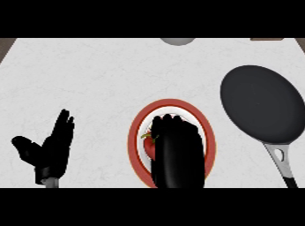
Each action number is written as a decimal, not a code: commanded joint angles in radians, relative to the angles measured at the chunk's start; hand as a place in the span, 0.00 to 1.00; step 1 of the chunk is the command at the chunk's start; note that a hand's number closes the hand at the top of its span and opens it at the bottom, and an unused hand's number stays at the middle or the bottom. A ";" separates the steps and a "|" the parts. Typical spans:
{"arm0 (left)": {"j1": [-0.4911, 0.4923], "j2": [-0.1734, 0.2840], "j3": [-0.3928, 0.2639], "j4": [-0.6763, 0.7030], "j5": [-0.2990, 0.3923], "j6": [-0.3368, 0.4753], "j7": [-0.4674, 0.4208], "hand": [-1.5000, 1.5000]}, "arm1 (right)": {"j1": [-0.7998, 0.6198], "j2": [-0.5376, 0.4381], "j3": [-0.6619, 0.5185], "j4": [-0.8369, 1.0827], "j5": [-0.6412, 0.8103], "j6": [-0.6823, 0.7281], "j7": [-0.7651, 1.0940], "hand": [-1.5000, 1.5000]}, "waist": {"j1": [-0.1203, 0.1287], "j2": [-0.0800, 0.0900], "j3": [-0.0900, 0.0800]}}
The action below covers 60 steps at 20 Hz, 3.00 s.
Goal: Pick the bell pepper from the plate and place it in the pan
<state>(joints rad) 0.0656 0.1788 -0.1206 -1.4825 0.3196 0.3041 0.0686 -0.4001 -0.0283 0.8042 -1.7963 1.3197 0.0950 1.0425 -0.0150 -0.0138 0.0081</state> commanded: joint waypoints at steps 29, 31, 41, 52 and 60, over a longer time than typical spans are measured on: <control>-0.016 -0.041 0.009 0.078 -0.044 -0.031 0.011 0.50 | -0.136 -0.306 -0.930 0.562 -0.367 -0.391 -0.661 1.00 | 0.034 0.025 -0.007; -0.022 -0.023 0.029 0.076 -0.022 -0.056 0.028 0.50 | -0.149 -0.327 -0.965 0.675 -0.391 -0.461 -0.752 1.00 | 0.037 0.026 -0.006; -0.007 -0.075 -0.036 0.012 -0.062 -0.027 0.037 0.50 | -0.326 -0.393 -1.047 1.215 -0.388 -0.494 -0.913 0.00 | 0.071 0.035 -0.004; 0.015 -0.042 0.019 0.055 -0.031 -0.076 0.007 0.50 | -0.402 -0.369 -1.343 1.239 -0.814 -0.409 -1.347 0.00 | 0.043 0.029 -0.003; -0.015 -0.041 0.026 -0.001 -0.043 -0.026 0.082 0.50 | -0.338 -0.473 -1.509 1.300 -1.055 -0.074 -1.470 0.00 | 0.018 0.017 -0.006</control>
<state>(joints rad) 0.0496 0.1469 -0.0889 -1.4978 0.2809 0.2582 0.1079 -0.7818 -0.4638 -0.6371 -0.5142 0.3693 -0.1172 -0.3556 0.0159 0.0027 0.0096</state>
